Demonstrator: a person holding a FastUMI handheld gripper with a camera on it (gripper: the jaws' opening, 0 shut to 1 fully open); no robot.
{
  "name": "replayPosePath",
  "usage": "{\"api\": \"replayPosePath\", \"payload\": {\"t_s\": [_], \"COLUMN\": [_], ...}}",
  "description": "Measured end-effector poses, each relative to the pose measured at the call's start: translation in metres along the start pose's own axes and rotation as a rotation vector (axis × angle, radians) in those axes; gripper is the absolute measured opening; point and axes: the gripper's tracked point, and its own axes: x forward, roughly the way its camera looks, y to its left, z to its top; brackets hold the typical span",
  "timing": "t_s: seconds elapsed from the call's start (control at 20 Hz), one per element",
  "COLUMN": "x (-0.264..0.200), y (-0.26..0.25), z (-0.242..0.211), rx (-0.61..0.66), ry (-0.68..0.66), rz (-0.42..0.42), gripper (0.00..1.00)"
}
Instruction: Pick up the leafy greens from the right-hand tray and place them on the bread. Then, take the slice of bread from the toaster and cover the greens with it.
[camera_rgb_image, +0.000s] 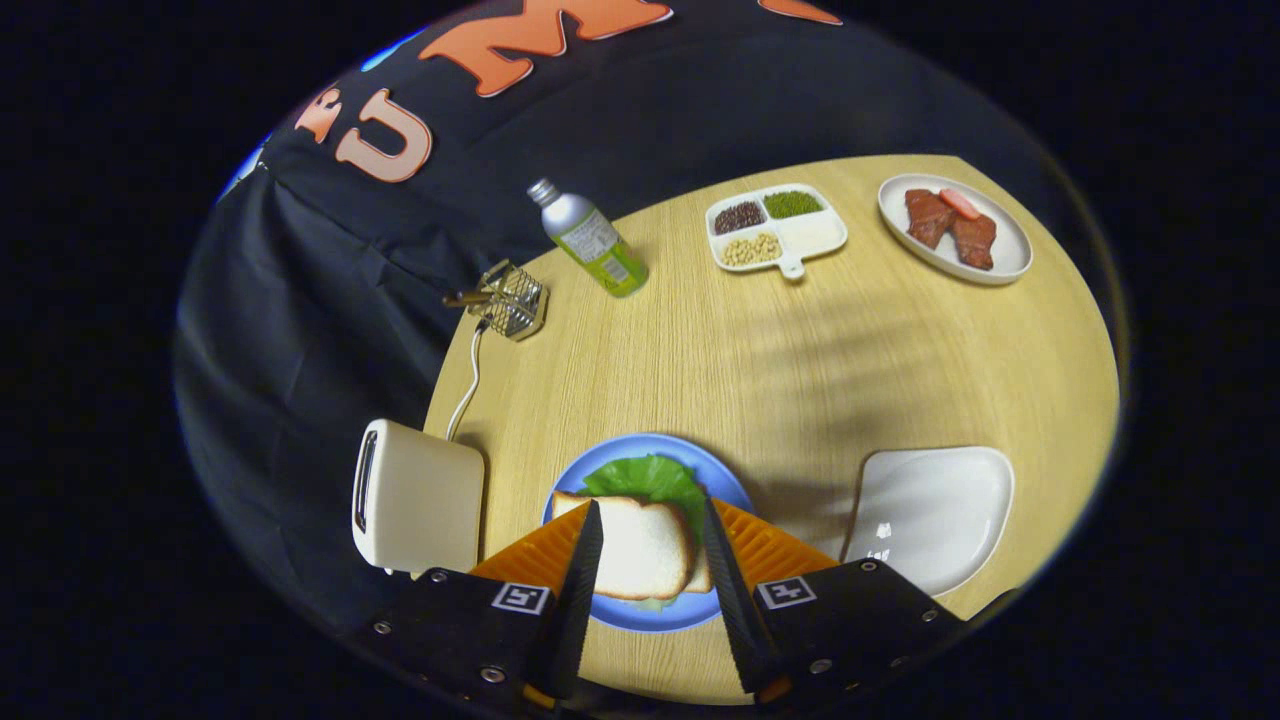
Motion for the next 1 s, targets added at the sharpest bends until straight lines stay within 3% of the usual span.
{"api": "replayPosePath", "payload": {"t_s": [0.25, 0.6, 1.0], "x": [-0.066, -0.182, -0.293], "y": [0.004, 0.016, 0.021], "z": [0.066, 0.137, 0.184], "rx": [-0.072, -0.185, -0.249], "ry": [-0.241, -0.559, -0.861], "rz": [-0.014, -0.047, -0.129], "gripper": [0.71, 0.95, 0.98]}}
